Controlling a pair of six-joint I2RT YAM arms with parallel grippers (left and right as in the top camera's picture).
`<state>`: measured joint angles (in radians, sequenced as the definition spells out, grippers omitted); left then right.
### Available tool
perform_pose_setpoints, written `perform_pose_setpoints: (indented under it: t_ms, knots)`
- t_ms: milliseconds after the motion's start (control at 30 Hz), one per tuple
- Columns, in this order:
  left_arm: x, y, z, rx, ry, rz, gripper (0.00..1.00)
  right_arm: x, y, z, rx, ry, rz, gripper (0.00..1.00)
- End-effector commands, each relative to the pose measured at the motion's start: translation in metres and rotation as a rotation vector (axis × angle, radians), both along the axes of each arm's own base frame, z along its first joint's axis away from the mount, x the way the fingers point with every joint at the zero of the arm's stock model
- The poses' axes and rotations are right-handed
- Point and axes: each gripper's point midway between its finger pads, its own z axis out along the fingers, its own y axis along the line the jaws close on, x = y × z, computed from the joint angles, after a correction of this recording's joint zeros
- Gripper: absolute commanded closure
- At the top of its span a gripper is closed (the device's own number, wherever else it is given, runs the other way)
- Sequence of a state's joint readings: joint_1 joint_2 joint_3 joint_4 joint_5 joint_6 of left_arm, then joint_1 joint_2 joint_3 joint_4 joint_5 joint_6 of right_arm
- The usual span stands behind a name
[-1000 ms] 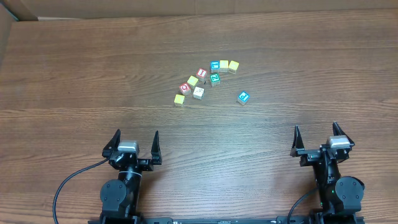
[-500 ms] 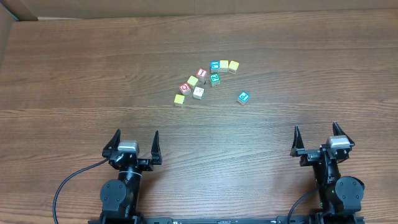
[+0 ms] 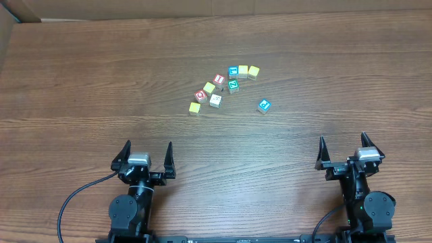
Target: Flip 4 blocks
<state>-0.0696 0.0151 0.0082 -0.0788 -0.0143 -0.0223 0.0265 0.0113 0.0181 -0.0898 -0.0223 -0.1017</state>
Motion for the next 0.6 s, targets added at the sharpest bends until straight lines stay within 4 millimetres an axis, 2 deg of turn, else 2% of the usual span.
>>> perform_pose_setpoints:
  t_ms: [0,567]
  knots:
    - [-0.0004,-0.0015,0.0010,0.014,-0.009,-0.012,0.00,0.0002,-0.0010,-0.0017,0.000,-0.004,-0.003,0.00]
    - [-0.0002,-0.0031,0.0046,0.012,-0.024,-0.021,0.00,0.0002,-0.0010,-0.0017,0.000,-0.004,-0.003,0.00]
